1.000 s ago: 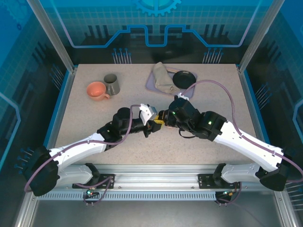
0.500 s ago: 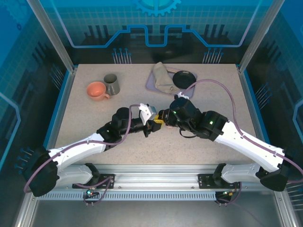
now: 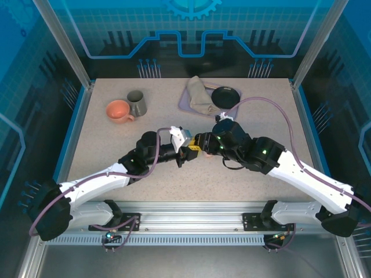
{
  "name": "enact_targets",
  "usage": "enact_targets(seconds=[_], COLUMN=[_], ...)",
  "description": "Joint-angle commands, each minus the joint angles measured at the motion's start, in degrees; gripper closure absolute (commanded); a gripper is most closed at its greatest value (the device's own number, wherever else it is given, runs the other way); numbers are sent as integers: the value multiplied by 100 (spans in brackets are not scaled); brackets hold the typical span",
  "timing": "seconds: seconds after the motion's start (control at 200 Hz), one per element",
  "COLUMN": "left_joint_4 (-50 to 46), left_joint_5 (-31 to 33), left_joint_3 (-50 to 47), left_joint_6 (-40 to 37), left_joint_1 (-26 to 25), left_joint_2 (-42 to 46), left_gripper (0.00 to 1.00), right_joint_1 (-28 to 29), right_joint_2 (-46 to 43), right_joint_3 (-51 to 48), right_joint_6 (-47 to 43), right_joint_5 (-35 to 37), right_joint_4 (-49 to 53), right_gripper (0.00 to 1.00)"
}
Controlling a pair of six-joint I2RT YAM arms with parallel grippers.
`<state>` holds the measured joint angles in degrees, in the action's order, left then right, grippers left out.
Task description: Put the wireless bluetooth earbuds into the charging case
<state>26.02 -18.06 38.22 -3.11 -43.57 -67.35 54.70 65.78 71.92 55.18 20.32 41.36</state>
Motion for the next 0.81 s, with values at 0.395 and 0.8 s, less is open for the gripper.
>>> enact_targets(seconds=[0.395,0.8], left_joint_4=[325,497], left_joint_5=[-223,-294], left_joint_3=[186,247], left_joint_6=[-59,-229], left_joint_1=[-43,-38], left_joint_2=[112,189], left_gripper=[100,100], right_joint_1=[-1202,-3638], right_joint_2=[-888,-807], right_joint_3=[222,3], right_joint_6=[-1703,-3286], right_joint_5=[-1179,-5781], right_joint_4=[-89,-657], right_gripper=[29,0])
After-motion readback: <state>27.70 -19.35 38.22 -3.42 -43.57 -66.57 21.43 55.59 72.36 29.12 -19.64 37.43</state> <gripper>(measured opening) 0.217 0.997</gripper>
